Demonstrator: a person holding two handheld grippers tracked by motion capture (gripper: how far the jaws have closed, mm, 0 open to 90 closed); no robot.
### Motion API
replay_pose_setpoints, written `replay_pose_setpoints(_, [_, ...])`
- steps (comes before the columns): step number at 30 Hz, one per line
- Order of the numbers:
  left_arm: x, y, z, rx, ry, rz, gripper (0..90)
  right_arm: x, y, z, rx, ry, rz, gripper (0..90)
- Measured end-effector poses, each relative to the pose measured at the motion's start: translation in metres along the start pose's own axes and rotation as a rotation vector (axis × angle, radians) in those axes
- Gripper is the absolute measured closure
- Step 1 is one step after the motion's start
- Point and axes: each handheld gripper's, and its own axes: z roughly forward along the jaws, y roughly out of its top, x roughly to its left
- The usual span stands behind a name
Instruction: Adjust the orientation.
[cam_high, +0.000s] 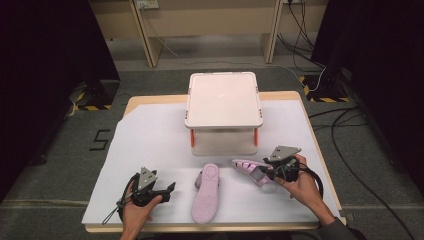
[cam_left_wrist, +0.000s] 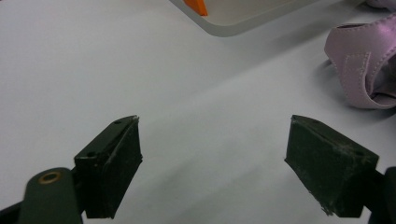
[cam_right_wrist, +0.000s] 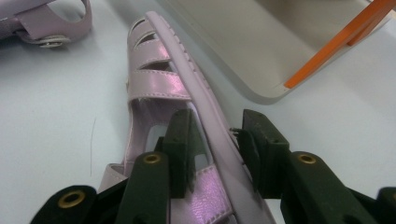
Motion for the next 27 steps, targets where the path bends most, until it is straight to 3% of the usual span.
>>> replay_pose_setpoints(5, [0.001,0.000,0.000,-0.002,-0.001,0.001,17.5,0.005,0.005,-0.006,0.032,-0.023,-0.061,69.2])
replay_pose_setpoints(8, [0.001,0.000,-0.001,-0.002,0.002,0.001,17.5,0.008,0.005,-0.014,0.035,-0.004,-0.060,75.7])
replay_pose_setpoints(11, [0.001,0.000,-0.001,-0.011,0.003,0.000,17.6,0.011,0.000,-0.023,0.037,0.054,-0.019,78.4])
replay_pose_setpoints(14, [0.001,0.000,-0.002,-0.010,0.003,0.005,17.6,0.013,-0.002,-0.026,0.035,0.068,0.009,78.4])
replay_pose_setpoints(16, [0.002,0.001,-0.003,-0.012,0.006,0.006,17.6,0.015,-0.003,-0.030,0.013,0.112,0.042,78.5])
replay_pose_setpoints(20, [0.002,0.000,-0.002,-0.007,0.002,0.006,17.6,0.018,-0.008,-0.033,0.017,0.142,0.091,78.1])
replay_pose_setpoints(21, [0.002,0.000,-0.002,-0.008,0.002,0.007,17.6,0.018,-0.010,-0.032,0.024,0.143,0.099,77.6])
replay_pose_setpoints(25, [0.000,0.000,-0.001,-0.008,-0.001,0.011,17.6,0.006,-0.016,-0.029,0.018,0.044,0.133,72.7])
replay_pose_setpoints(27, [0.001,0.001,-0.001,-0.009,0.000,0.011,17.6,0.000,-0.020,-0.028,0.003,0.048,0.163,69.8])
